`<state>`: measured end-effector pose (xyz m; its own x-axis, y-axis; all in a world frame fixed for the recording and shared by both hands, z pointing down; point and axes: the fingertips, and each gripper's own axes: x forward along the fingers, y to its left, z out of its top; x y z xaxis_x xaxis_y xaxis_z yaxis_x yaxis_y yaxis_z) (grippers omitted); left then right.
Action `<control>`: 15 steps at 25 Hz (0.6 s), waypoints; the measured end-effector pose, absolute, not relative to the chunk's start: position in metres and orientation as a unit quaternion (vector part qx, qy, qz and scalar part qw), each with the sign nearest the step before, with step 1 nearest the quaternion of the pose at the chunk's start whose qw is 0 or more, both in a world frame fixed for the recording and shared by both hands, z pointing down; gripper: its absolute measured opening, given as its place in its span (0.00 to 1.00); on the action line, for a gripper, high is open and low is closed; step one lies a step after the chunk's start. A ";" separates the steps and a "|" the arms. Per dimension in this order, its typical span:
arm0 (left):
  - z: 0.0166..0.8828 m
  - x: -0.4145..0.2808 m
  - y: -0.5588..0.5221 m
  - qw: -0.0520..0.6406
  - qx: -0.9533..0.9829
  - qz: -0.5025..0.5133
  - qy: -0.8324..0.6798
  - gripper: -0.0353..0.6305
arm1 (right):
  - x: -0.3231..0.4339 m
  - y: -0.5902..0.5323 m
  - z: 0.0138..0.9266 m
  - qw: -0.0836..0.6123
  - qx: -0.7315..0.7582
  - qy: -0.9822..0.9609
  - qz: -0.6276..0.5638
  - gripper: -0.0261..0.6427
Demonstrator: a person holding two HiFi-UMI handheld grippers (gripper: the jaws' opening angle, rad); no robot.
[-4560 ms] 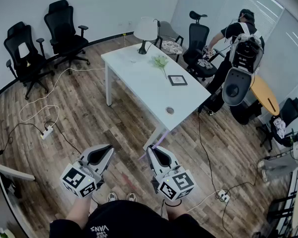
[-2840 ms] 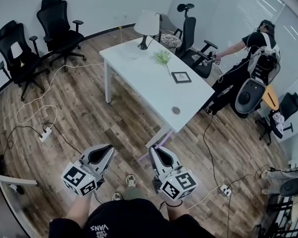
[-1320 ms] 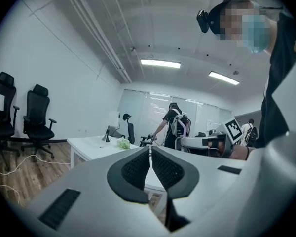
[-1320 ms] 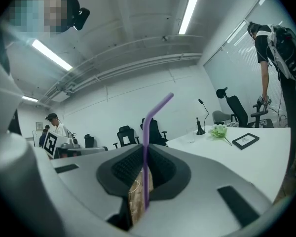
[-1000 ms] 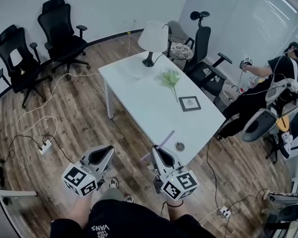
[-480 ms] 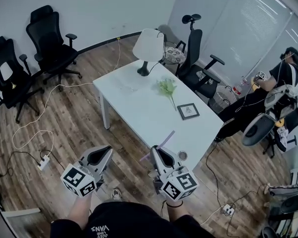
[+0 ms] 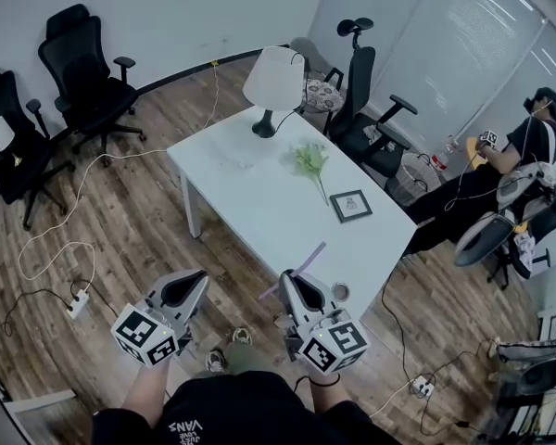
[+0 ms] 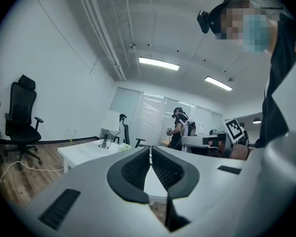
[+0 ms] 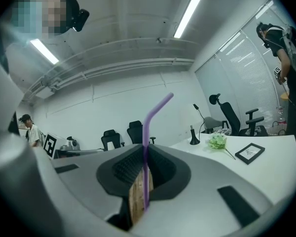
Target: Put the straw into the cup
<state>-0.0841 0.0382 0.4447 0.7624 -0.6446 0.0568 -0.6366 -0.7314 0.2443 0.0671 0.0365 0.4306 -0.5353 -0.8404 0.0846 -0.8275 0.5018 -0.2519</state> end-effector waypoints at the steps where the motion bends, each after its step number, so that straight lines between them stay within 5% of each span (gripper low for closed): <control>1: 0.445 -0.083 0.033 0.125 0.929 -0.016 -0.347 0.09 | 0.069 0.031 0.431 0.025 -0.479 0.868 -0.131 0.09; 15: 0.431 -0.050 -0.027 0.104 0.925 -0.017 -0.366 0.09 | 0.091 -0.037 0.419 0.028 -0.446 0.887 -0.118 0.09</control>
<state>-0.0497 -0.0266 0.4315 0.7318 -0.6801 0.0446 -0.6729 -0.7107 0.2051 0.0906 -0.0375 0.4187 -0.6010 -0.7973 0.0560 -0.7840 0.5745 -0.2351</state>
